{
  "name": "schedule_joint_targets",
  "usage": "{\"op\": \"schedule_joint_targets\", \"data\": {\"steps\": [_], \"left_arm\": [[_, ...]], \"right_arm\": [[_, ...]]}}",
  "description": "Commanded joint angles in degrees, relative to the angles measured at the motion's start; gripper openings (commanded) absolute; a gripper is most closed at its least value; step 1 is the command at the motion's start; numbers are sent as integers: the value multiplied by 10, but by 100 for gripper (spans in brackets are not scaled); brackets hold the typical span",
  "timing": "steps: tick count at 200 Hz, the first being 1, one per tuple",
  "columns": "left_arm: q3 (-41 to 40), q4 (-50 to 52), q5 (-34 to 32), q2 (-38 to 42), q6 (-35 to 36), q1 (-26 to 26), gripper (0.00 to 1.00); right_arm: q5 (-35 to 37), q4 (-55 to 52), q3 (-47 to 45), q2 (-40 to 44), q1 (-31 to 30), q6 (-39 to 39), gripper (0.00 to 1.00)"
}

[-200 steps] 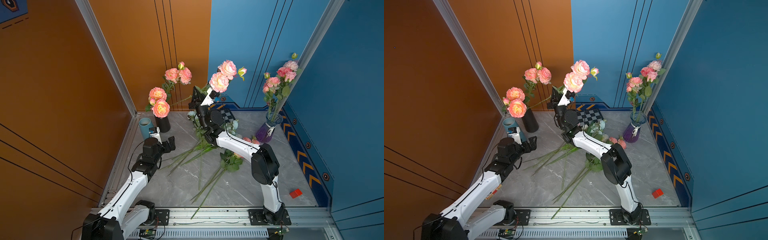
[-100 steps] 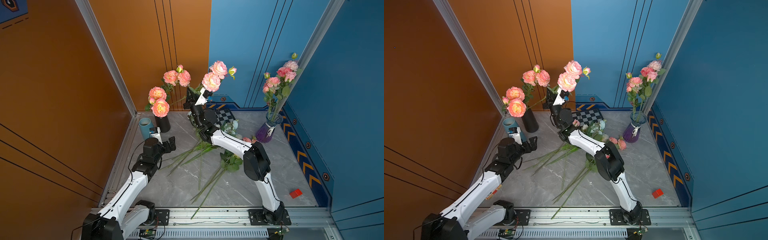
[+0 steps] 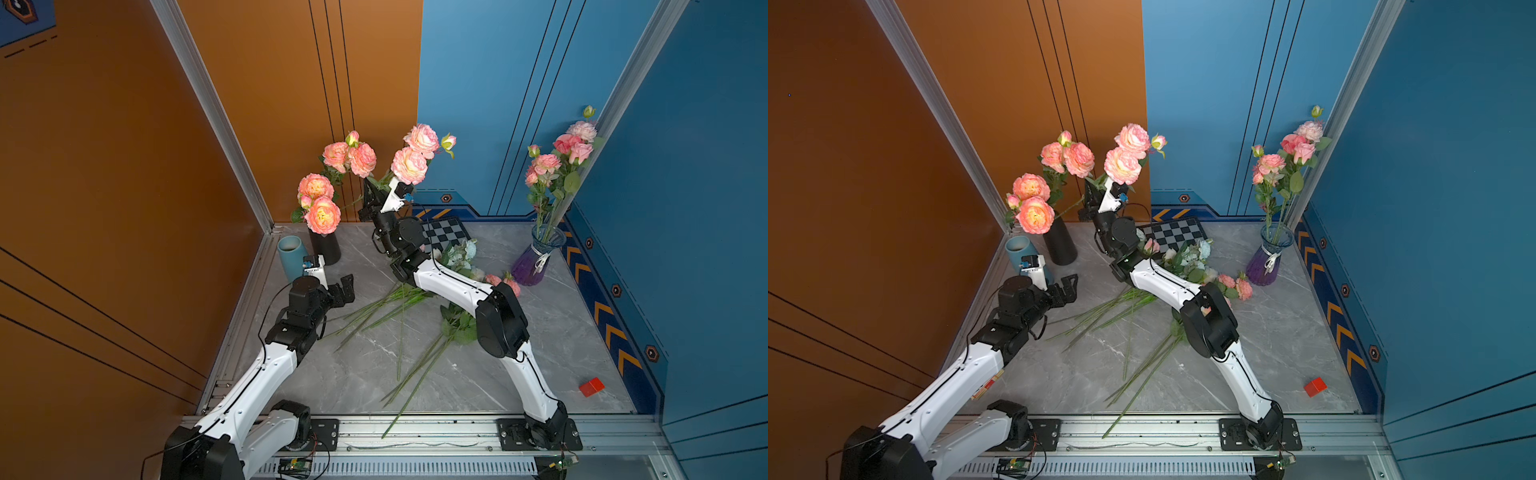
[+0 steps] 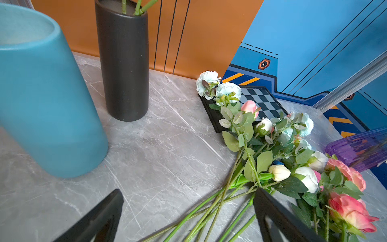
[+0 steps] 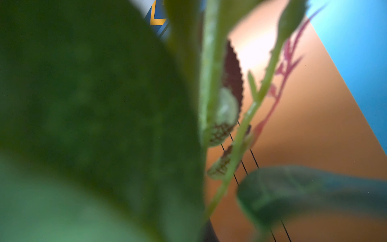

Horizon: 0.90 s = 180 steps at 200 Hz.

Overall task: Place the pink flowers into the vase
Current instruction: Place the flower in the vase.

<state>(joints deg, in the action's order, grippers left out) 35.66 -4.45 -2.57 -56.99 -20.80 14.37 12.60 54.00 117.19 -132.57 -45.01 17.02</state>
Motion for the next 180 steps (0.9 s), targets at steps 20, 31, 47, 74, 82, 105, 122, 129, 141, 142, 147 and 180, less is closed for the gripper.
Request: {"op": "schedule_joint_targets", "data": {"steps": [20,31,47,74,82,105,122,129,141,142,147,180], "left_arm": [[3,8,-12,5,15,9,99],[4,8,-13,3,15,11,99],[5,8,-14,2,16,15,99],[6,13,-22,2,18,19,99],[7,15,-26,3,18,19,99],[7,15,-30,5,19,22,99],[7,15,-31,4,19,23,99],[7,14,-31,3,19,23,99],[7,14,-31,3,20,25,99],[7,14,-31,2,20,25,99],[8,13,-31,2,20,25,99],[7,14,-35,4,20,26,99]], "right_arm": [[-33,-31,62,-60,-3,13,0],[-38,-34,78,-73,-4,17,0],[-44,-40,100,-90,-3,18,0],[-51,-55,134,-114,-2,20,0],[-55,-56,141,-119,-2,22,0],[-59,-47,138,-124,-2,29,0],[-55,-36,124,-118,-3,29,0],[-56,-38,123,-116,-3,29,0],[-56,-37,121,-113,-2,27,0],[-56,-37,121,-113,-2,26,0],[-56,-36,119,-111,-2,25,0],[-61,-30,111,-100,-1,24,0]]}}
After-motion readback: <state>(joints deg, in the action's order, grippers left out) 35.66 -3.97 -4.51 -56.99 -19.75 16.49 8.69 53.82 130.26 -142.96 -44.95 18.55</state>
